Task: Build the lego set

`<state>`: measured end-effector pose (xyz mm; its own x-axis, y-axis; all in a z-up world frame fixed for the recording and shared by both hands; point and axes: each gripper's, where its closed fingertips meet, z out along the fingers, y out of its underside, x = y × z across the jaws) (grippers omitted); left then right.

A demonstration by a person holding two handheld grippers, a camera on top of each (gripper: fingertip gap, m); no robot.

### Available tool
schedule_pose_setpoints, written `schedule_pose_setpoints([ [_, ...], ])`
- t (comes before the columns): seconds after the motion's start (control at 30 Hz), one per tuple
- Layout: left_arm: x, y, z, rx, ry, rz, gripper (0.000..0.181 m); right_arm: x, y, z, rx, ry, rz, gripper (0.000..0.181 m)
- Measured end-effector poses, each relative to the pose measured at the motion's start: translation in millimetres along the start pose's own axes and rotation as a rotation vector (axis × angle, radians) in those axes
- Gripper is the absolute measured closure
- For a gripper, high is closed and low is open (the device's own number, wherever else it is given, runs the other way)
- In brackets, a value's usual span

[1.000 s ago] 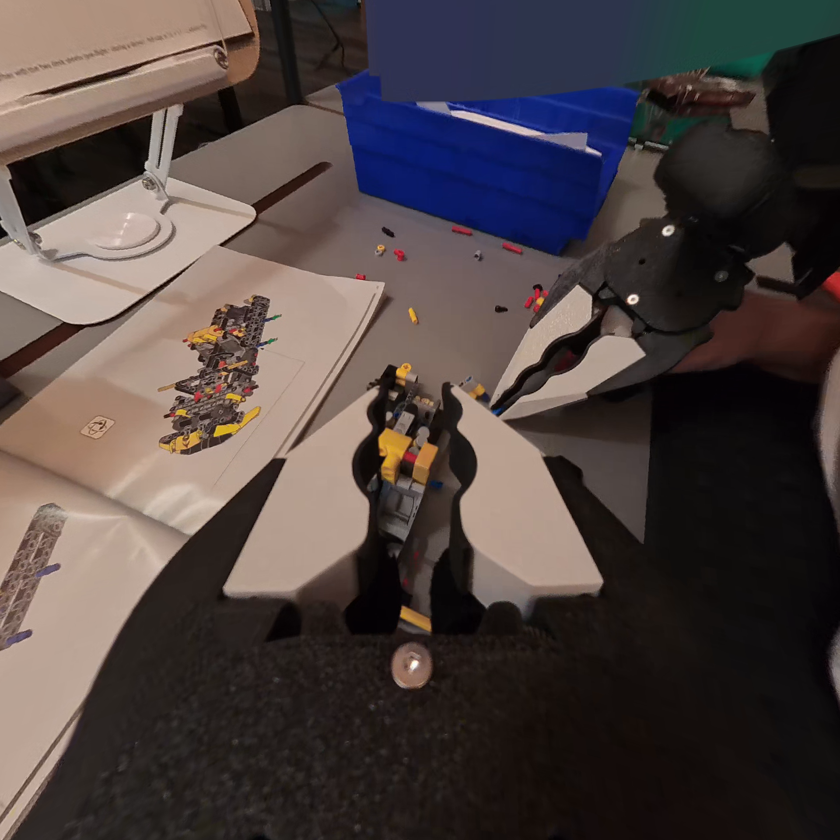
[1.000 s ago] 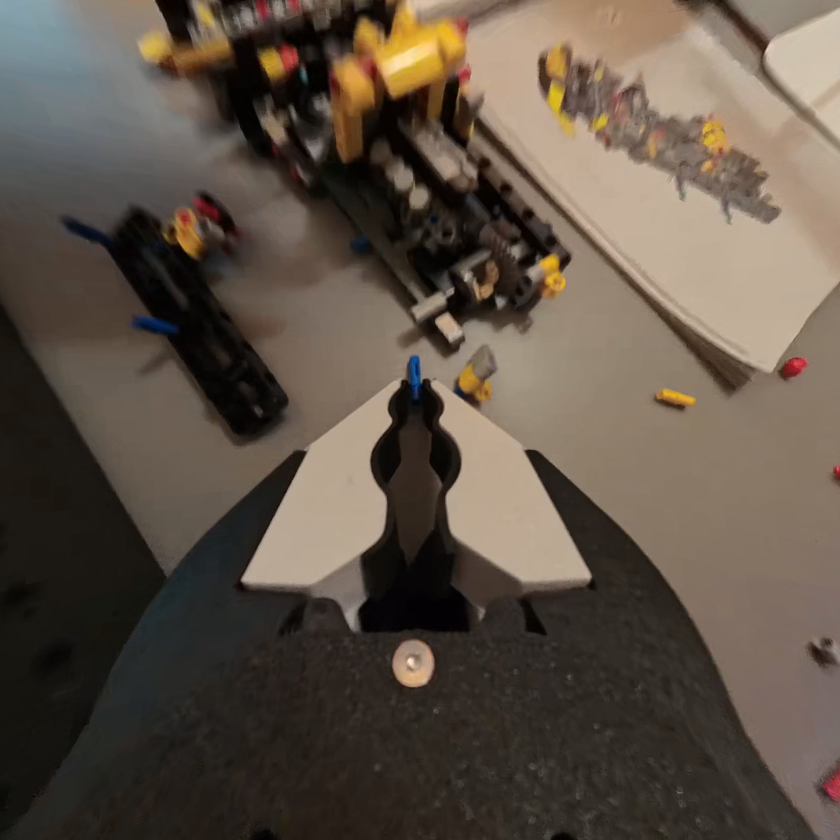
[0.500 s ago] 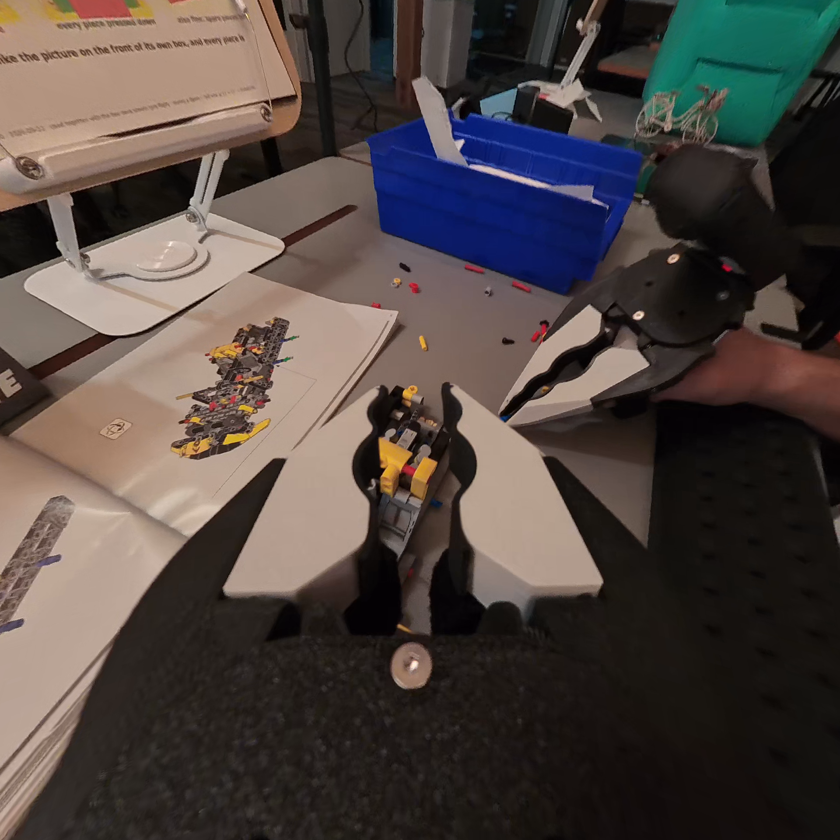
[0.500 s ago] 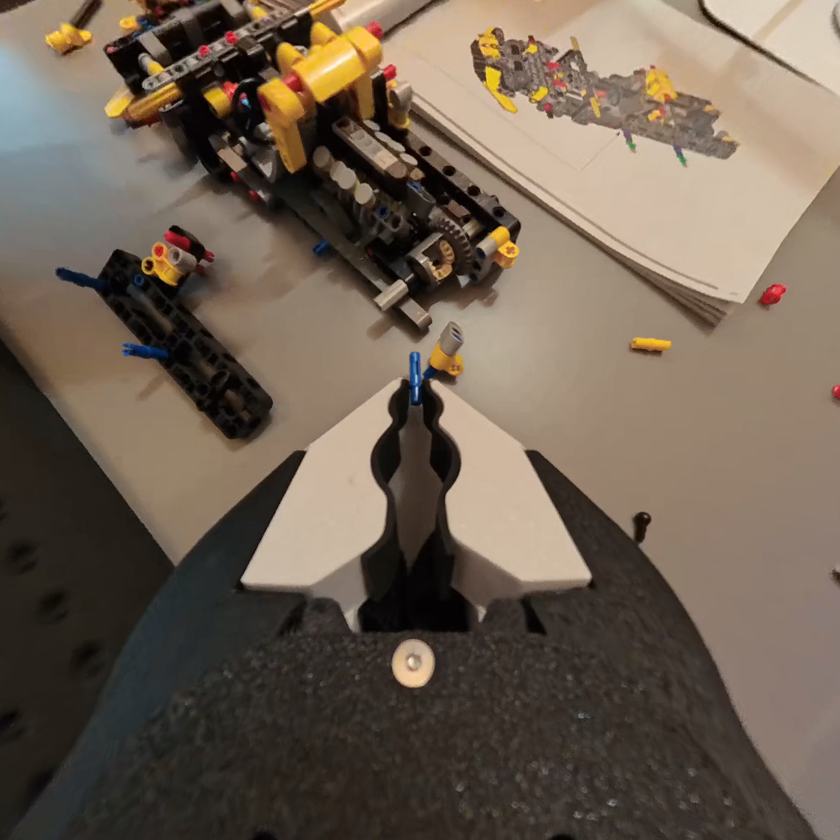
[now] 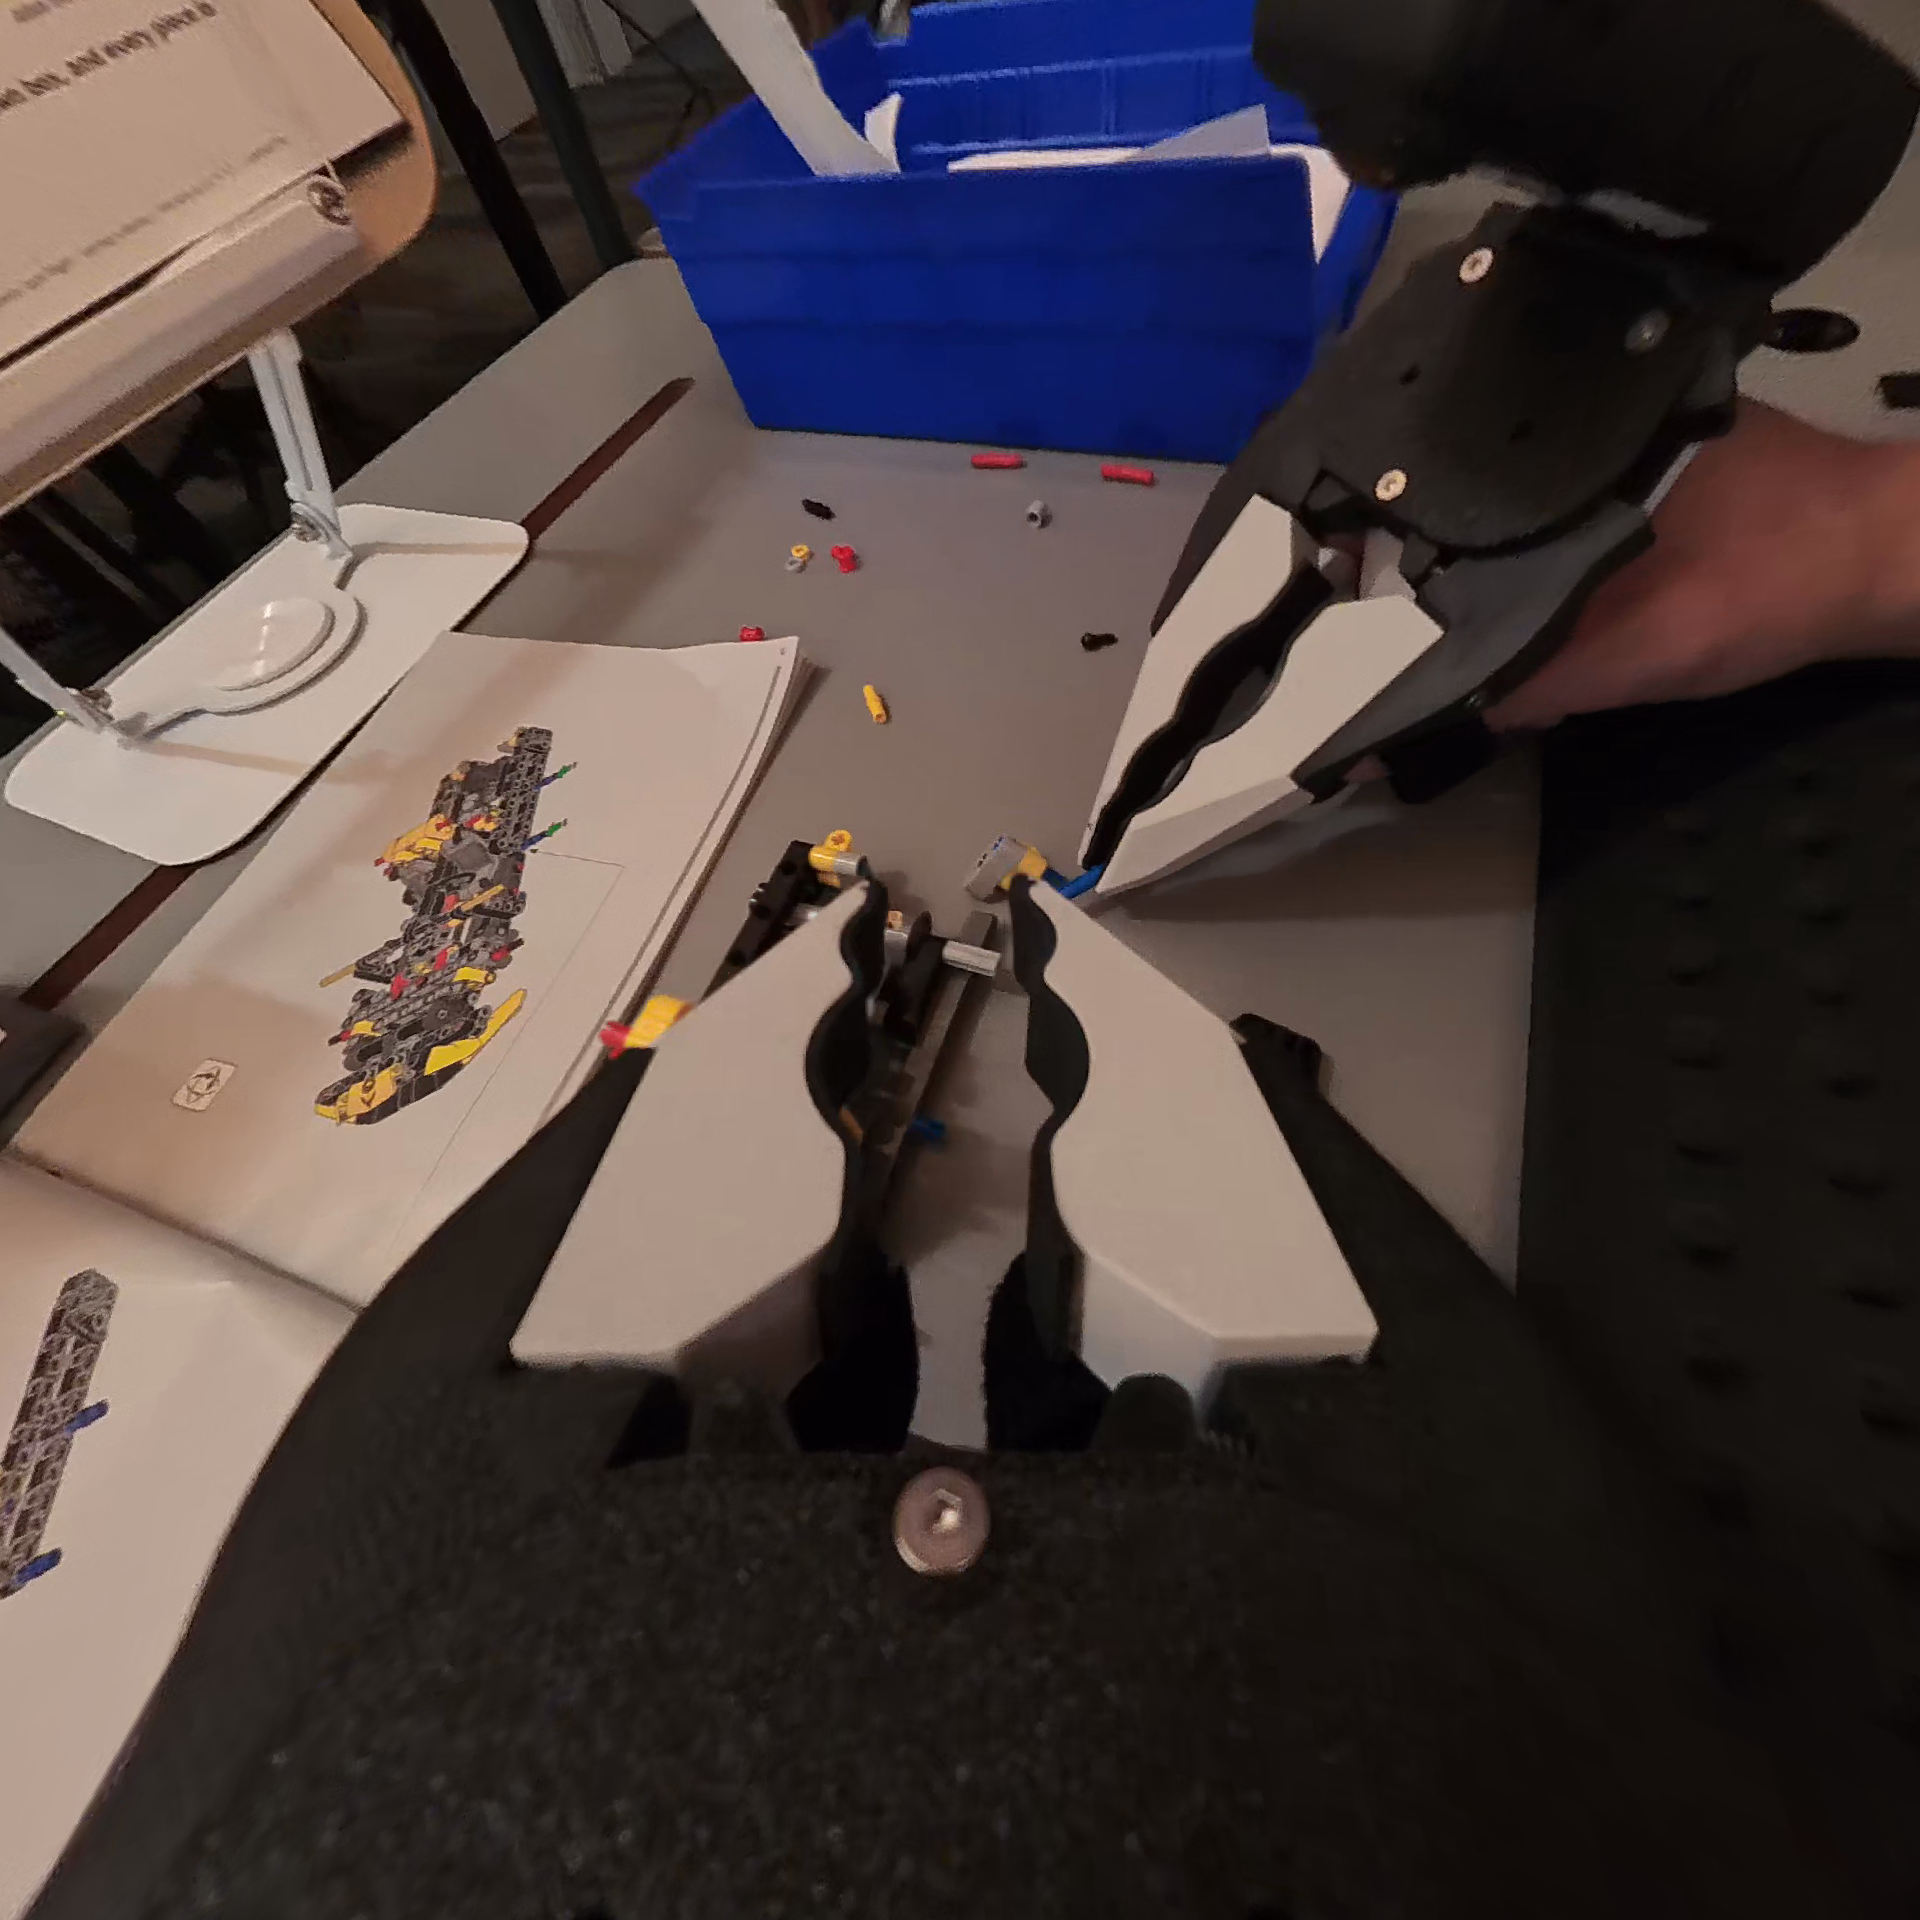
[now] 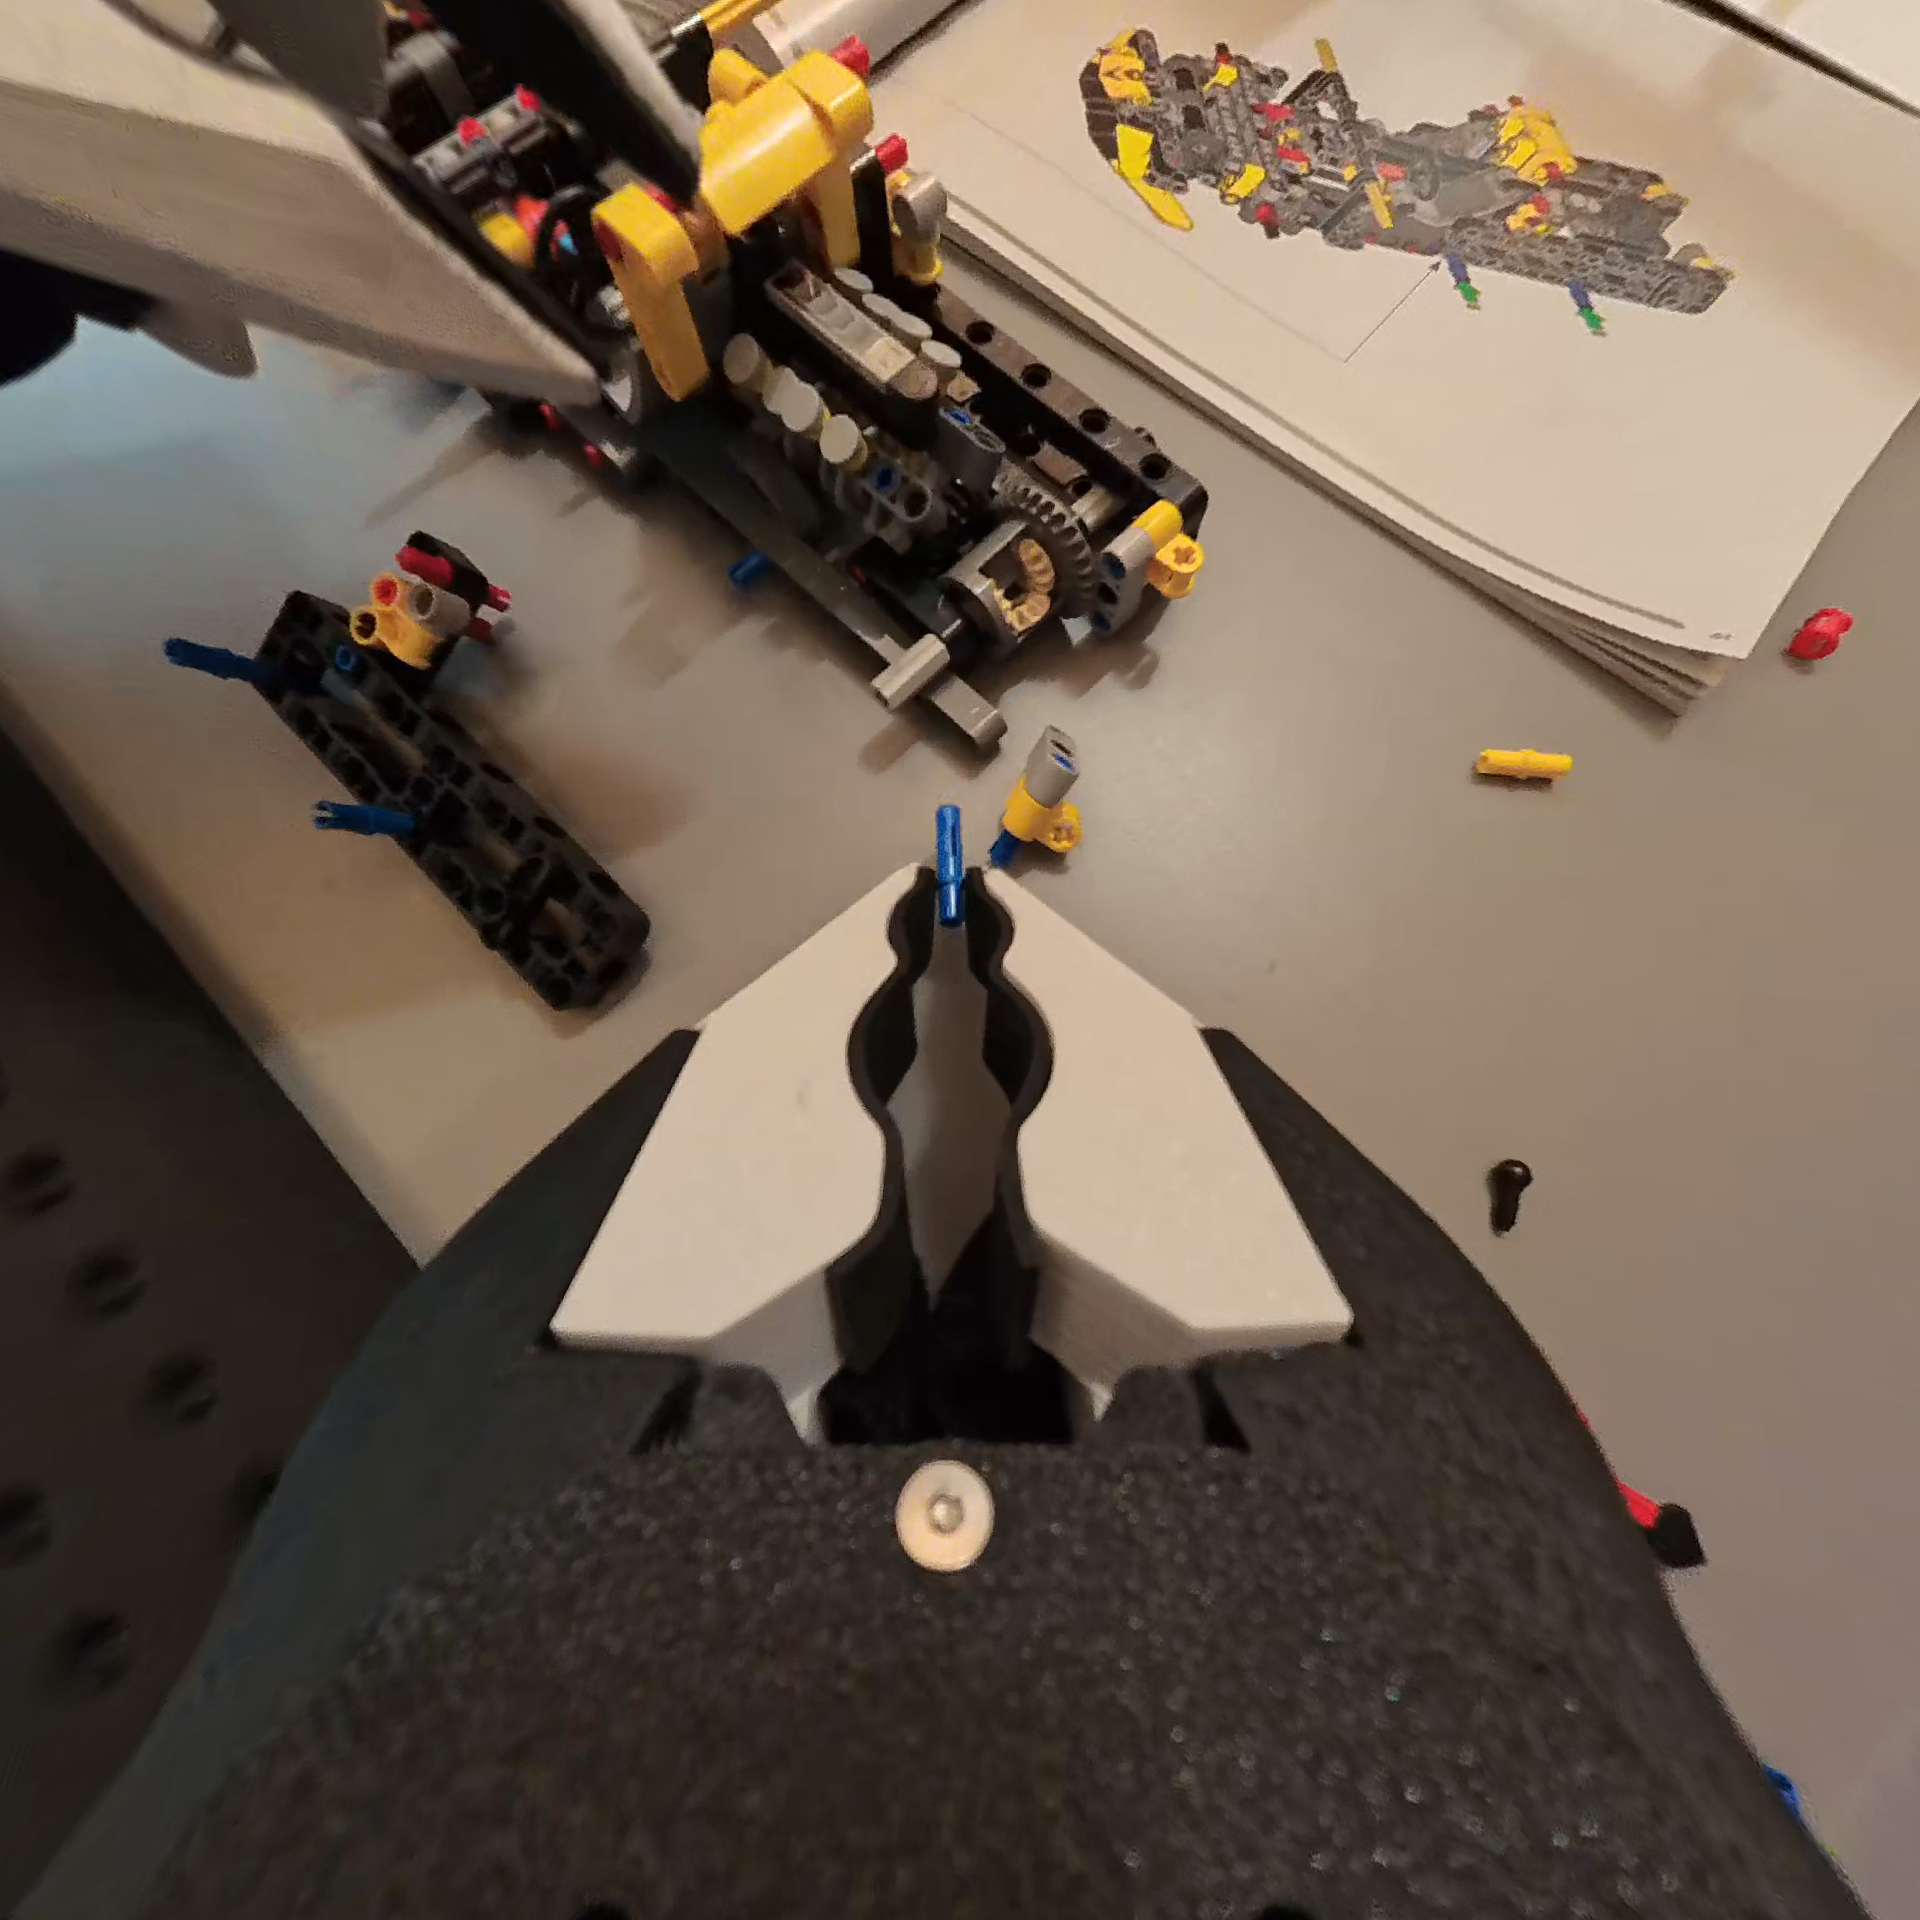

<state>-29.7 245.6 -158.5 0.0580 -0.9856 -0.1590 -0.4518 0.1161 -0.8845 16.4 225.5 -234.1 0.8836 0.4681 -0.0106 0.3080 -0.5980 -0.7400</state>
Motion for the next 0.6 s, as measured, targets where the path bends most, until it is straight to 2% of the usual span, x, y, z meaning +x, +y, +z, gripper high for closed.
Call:
schedule_pose_setpoints([
  [0.2, 7.4, 6.3, 6.5, -0.03, 0.012, 0.019, 0.157, 0.5, 3.8, 1.8, -0.013, -0.025, 0.023, 0.177],
  [0.6, -4.5, 11.5, 5.3, -0.043, -0.018, -0.011, 0.157, -2.1, 6.7, 3.9, -0.03, -0.025, -0.012, 0.177],
])
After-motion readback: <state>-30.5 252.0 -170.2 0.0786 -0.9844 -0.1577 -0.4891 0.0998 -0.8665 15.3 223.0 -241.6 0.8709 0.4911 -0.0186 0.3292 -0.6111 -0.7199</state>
